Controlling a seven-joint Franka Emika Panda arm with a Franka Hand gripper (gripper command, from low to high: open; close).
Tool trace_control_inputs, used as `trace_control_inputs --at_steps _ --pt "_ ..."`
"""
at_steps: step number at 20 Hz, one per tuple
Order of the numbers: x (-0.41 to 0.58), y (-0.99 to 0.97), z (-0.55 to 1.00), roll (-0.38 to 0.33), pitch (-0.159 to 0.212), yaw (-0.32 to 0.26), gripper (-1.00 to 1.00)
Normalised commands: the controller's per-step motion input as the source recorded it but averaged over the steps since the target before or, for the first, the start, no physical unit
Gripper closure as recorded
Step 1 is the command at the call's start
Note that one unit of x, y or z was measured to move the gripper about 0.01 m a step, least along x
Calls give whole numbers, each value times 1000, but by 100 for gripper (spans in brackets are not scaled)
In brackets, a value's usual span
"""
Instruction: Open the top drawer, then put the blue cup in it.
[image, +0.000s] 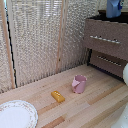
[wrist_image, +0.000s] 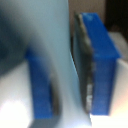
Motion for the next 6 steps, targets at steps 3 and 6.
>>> trace_control_inputs --at_steps 3,6 --pt "187 0 893 84 -29 87 -100" --pt "148 99 955 65 -7 58 -100"
